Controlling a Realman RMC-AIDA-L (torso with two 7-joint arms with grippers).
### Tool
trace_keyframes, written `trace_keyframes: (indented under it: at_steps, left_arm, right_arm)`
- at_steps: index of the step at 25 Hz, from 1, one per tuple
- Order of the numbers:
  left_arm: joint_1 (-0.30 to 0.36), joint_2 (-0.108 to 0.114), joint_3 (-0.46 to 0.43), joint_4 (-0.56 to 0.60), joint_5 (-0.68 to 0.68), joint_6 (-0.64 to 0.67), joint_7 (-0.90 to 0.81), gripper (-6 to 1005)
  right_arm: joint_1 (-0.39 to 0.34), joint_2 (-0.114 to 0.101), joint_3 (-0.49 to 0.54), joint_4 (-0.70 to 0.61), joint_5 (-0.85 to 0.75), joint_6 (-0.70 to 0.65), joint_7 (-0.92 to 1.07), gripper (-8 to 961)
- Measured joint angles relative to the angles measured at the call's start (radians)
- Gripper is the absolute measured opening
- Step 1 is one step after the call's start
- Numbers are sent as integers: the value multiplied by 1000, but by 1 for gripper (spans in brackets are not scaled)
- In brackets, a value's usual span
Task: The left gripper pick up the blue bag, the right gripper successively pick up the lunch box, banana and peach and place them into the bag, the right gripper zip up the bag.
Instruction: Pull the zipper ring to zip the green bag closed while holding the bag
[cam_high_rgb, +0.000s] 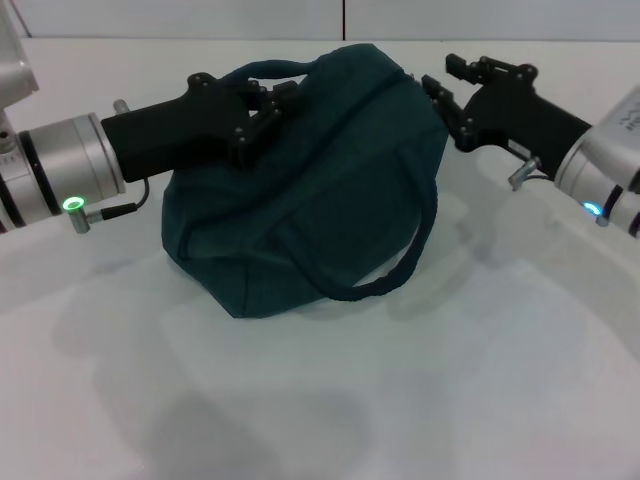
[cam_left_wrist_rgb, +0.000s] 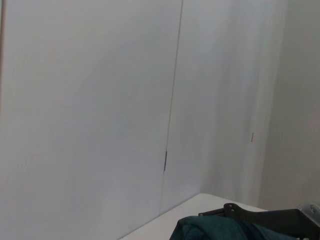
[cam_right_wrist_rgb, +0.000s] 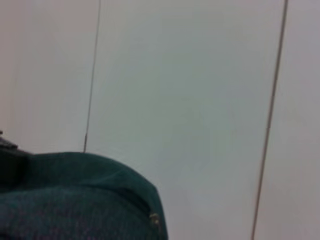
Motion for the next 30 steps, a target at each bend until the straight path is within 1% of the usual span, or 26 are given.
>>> trace_keyframes:
  at_steps: [3,4,5,6,7,8,11,15,19,23,30]
  left_arm:
    - [0,-1,-1,0,0,0,0,70]
    - [0,-1,-2,0,0,0,0,70]
    - [0,-1,-2,0,0,0,0,70]
    - [0,-1,-2,0,0,0,0,71]
    - [0,-1,-2,0,0,0,0,71]
    - [1,-2,-2,0,0,-1,0,72]
    - [4,-3,-2,0,0,-8,-1,73]
    - [6,-3,-2,0,0,-10,-1,74]
    - [3,-3,-2,0,0,-10,0,76]
    - [1,-4,-2,0,0,-11,0,77]
    - [1,-5,-2,0,0,-11,0,80]
  right_arm:
    - [10,3,-14,-4,-33,19,0,301]
    - [3,5,-17,-16,-63,23,0,301]
    - [3,5,-17,-16,-63,23,0,301]
    - [-5,5,-17,-24,-73,23,0,300]
    - [-28,5,-17,-46,-84,21,0,300]
    - [-28,5,-17,-46,-84,21,0,300]
    - [-50,2,-23,-77,-89,2,0,299]
    - [-66,3,-19,-101,-134,-59,-3,297]
    - [-59,3,5,-103,-137,-60,-12,296]
    - [-53,5,33,-103,-132,-33,-12,294]
    - [-50,6,34,-107,-137,-36,-12,292]
